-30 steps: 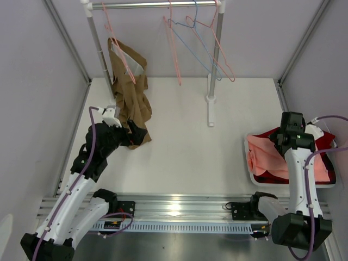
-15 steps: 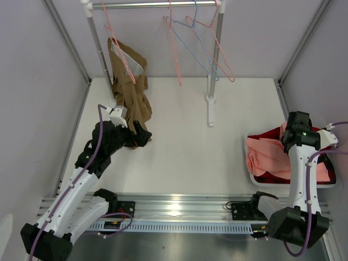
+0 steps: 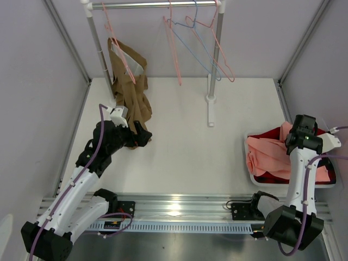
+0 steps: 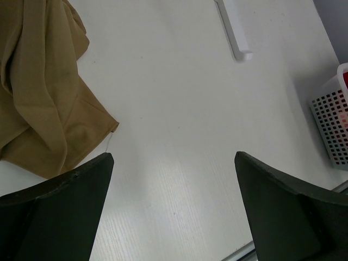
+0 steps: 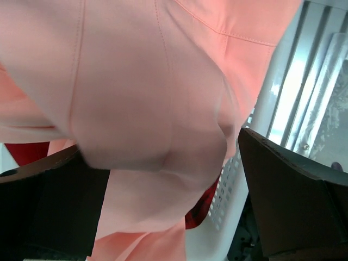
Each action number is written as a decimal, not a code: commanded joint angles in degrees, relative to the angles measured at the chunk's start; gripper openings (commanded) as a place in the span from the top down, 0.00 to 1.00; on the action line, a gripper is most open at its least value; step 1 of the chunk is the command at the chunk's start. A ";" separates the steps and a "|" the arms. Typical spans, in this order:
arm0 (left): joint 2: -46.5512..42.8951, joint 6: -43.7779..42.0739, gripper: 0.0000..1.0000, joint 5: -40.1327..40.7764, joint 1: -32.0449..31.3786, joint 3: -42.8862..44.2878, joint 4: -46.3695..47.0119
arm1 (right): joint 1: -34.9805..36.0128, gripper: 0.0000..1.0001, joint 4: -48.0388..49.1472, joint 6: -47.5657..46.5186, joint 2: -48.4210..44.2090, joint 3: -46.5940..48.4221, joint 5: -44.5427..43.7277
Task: Place the skirt on the hanger
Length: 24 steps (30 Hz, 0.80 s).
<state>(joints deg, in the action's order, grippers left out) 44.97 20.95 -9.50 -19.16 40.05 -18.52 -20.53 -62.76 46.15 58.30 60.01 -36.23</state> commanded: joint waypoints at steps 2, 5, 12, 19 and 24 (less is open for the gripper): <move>-0.41 -0.21 0.00 -1.05 -0.44 0.03 1.30 | -2.05 0.05 7.56 -3.61 -0.29 -3.14 5.55; -0.85 -0.30 0.01 -0.96 -0.44 0.11 1.03 | -2.05 0.34 9.68 -4.58 -0.73 -2.97 8.28; -1.73 -0.38 0.01 -0.79 -0.44 0.11 0.94 | -1.96 1.00 9.41 -9.58 -5.74 3.35 11.35; -1.82 -0.56 0.01 -0.70 -0.44 0.29 0.86 | -0.82 1.00 7.30 -11.08 -6.97 15.21 14.69; -1.20 -0.73 0.01 -0.79 -0.44 0.46 0.95 | 0.49 1.00 8.01 -11.96 -3.47 26.37 23.46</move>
<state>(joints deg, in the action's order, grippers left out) 43.97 20.93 -9.65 -19.18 40.05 -18.57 -20.95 -59.00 35.55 53.54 78.61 -19.18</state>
